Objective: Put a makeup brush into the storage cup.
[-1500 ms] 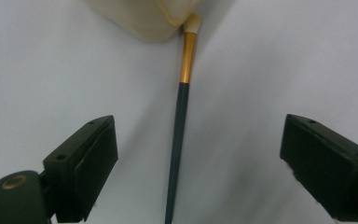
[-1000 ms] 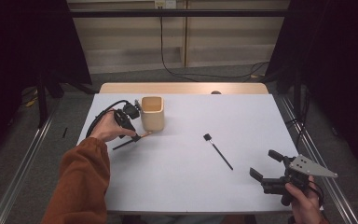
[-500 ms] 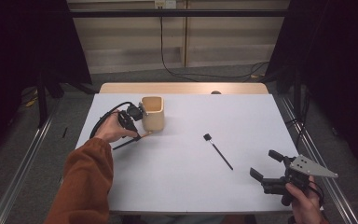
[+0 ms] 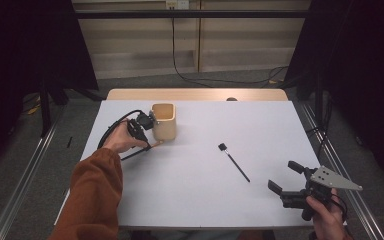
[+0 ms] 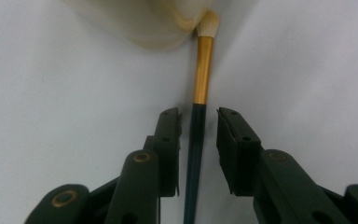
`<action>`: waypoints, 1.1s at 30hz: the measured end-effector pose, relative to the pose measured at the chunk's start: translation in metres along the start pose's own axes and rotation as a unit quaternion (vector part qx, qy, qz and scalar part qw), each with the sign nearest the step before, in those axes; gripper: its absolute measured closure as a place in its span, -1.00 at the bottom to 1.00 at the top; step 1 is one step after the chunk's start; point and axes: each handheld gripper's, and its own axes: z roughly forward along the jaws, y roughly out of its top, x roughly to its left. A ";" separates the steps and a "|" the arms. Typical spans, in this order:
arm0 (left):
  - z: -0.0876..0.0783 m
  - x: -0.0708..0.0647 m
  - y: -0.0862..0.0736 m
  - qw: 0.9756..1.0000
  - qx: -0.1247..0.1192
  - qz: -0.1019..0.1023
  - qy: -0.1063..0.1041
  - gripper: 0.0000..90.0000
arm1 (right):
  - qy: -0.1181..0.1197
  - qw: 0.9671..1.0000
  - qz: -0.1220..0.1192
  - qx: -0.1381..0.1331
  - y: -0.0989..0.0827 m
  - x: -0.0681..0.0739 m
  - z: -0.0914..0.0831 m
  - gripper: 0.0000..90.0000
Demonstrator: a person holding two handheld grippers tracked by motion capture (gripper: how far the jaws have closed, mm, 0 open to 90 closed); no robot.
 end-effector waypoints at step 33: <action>0.005 0.001 -0.014 1.000 -0.018 -0.003 0.002 0.85 | -0.001 1.000 0.001 0.001 -0.001 0.000 0.000 -1.00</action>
